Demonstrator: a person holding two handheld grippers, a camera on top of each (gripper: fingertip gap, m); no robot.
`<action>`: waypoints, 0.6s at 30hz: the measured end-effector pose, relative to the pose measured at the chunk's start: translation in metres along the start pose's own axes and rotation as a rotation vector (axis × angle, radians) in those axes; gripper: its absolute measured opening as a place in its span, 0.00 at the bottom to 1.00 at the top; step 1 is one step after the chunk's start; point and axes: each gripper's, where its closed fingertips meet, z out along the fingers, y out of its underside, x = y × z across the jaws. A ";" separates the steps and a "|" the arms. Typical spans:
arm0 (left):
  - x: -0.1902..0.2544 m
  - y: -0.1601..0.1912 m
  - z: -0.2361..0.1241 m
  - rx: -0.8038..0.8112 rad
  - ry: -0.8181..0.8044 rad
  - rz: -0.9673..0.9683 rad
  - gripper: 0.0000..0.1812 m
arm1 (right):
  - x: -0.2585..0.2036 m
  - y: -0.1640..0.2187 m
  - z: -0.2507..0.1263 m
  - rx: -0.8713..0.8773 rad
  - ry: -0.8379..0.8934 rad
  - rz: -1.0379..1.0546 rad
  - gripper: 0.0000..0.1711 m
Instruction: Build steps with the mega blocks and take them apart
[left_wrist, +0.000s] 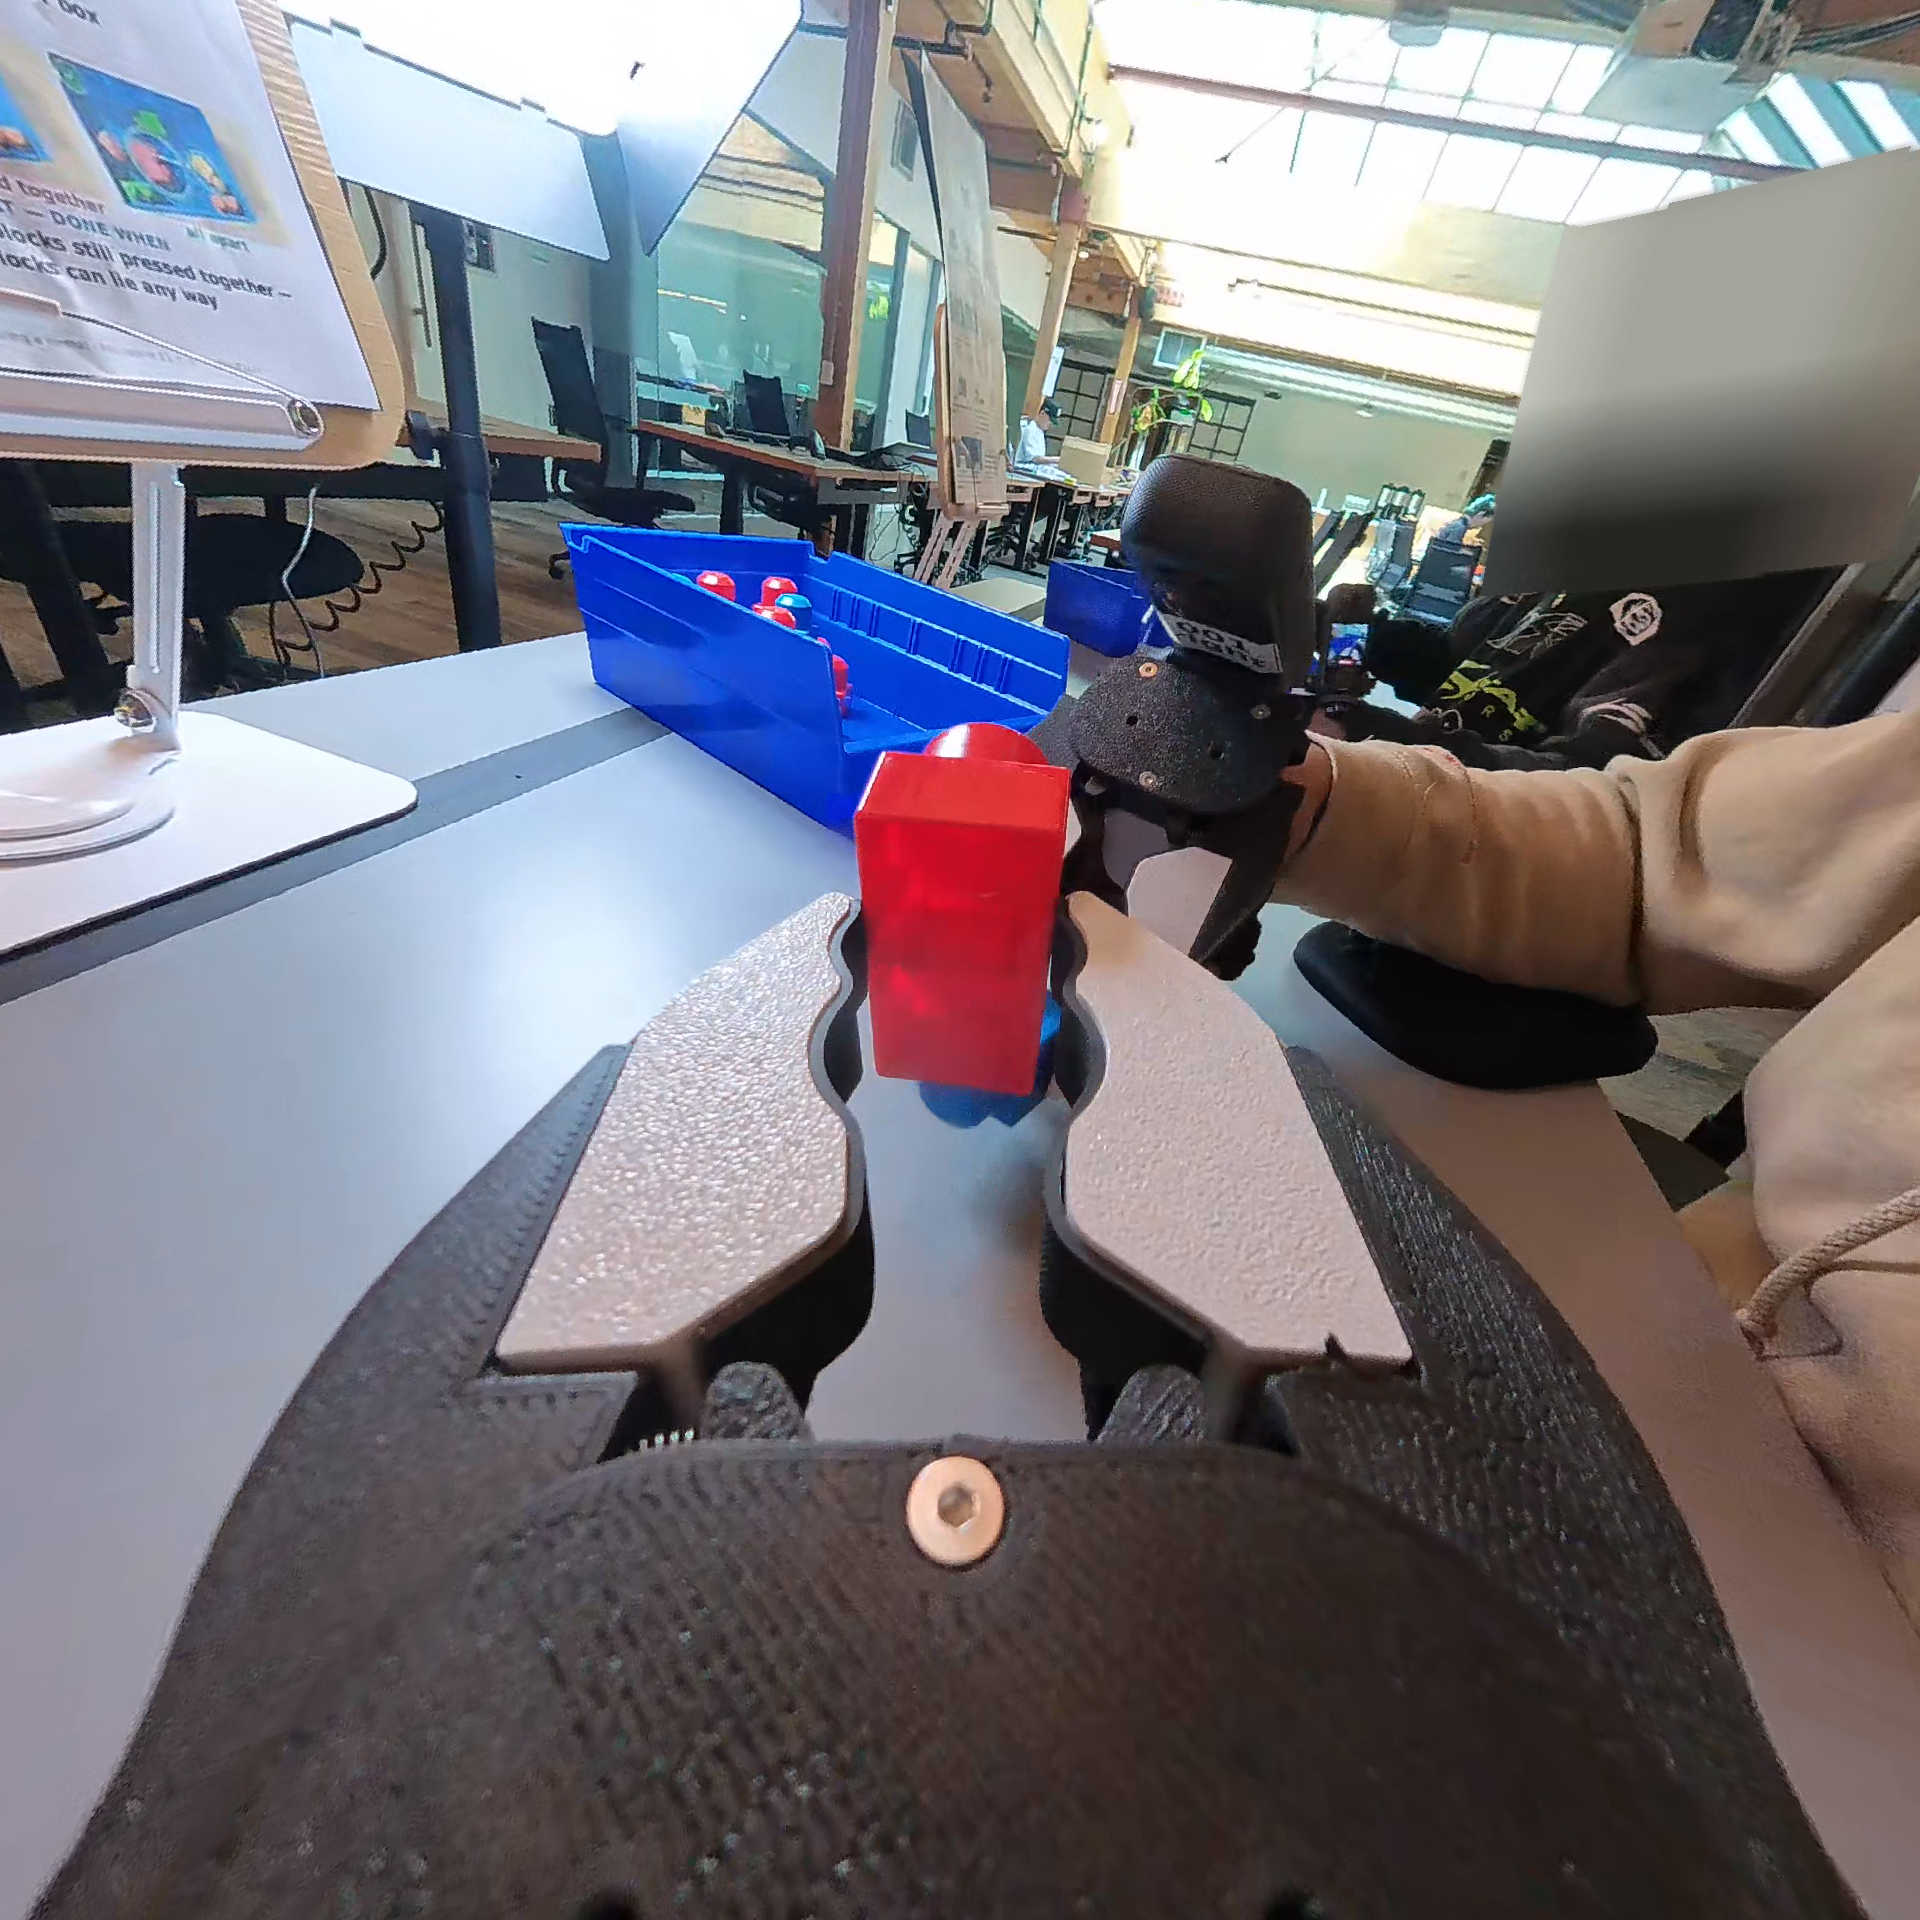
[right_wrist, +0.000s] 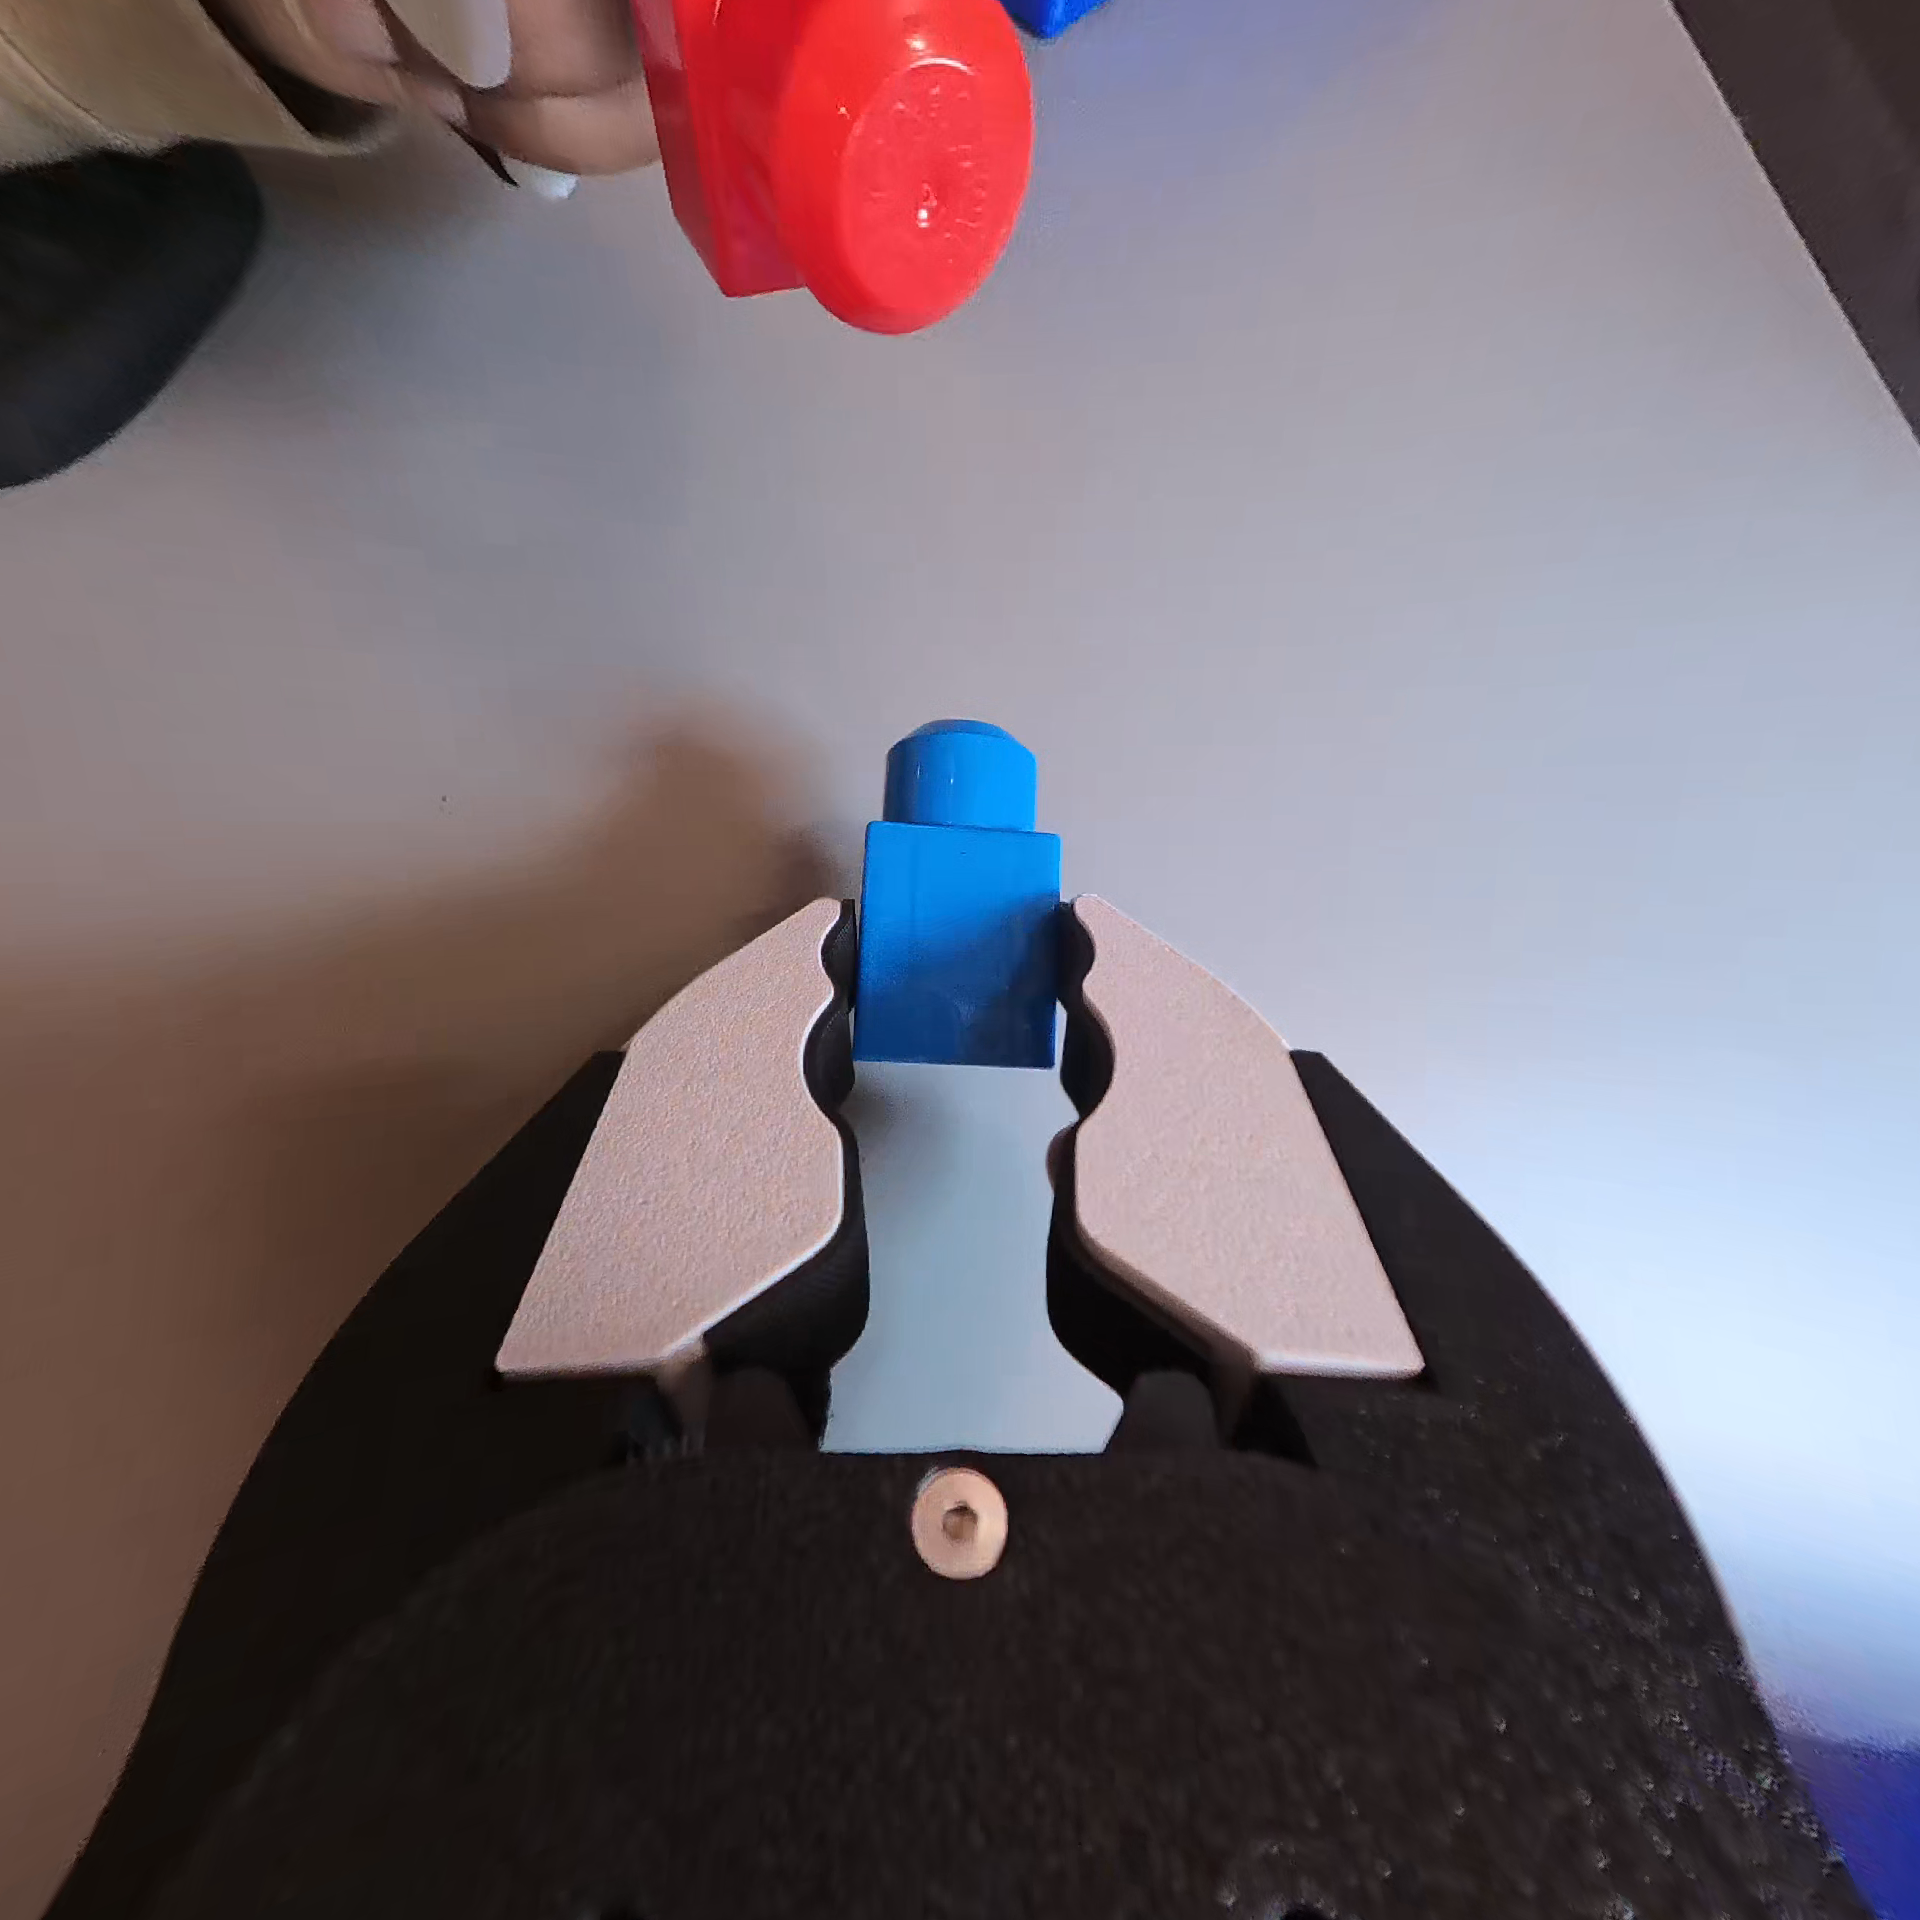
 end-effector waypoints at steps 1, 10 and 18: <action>0.000 0.002 0.001 -0.004 0.000 -0.005 0.19 | 0.000 0.004 -0.002 0.001 -0.005 0.000 0.21; -0.001 0.009 0.004 -0.033 -0.003 -0.011 0.19 | -0.004 0.053 -0.022 -0.270 0.015 -0.163 0.23; -0.011 0.012 0.002 -0.051 -0.044 -0.014 0.19 | -0.010 0.044 -0.022 -0.603 -0.067 -0.333 0.28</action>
